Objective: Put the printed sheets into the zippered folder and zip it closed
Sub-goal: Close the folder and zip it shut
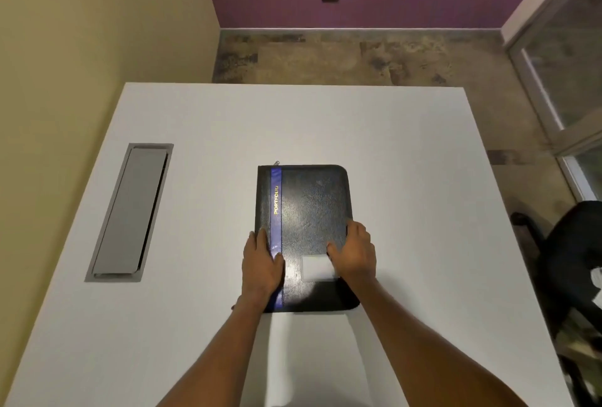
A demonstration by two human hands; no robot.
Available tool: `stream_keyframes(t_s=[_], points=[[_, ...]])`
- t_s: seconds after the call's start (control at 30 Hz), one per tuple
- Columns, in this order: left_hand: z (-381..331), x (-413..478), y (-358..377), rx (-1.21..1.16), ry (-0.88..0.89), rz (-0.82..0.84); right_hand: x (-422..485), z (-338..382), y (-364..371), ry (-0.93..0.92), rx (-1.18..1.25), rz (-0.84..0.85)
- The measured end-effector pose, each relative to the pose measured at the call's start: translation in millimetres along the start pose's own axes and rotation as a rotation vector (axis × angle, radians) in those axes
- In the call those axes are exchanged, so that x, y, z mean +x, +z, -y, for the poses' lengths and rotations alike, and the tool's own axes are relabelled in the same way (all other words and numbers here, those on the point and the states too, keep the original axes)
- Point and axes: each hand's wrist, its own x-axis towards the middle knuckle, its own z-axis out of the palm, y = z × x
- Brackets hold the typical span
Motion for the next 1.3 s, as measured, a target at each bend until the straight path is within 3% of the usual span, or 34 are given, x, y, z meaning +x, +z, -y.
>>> stream_keyframes(t_s=[0.13, 0.43, 0.6, 0.73, 0.97, 1.3], points=[[14.5, -7.9, 11.0, -0.04, -0.093, 0.007, -18.0, -13.0, 9.5, 0.097, 0.081, 0.033], [9.9, 16.3, 14.0, -0.01, -0.079, -0.078, -1.7, -30.5, 26.7, 0.209, 0.202, 0.065], [6.2, 48.5, 5.8, -0.114, -0.301, -0.142, 26.3, -36.3, 24.0, 0.28, 0.181, 0.092], [4.5, 61.4, 2.4, -0.06, -0.34, -0.104, 35.6, -30.5, 15.6, 0.302, 0.082, 0.117], [6.5, 65.8, -28.0, -0.116, -0.363, -0.098, 39.2, 6.6, 11.0, 0.314, 0.018, 0.132], [13.0, 141.0, -125.9, -0.195, -0.316, -0.183, 90.3, 111.6, 23.1, 0.207, 0.133, 0.111]])
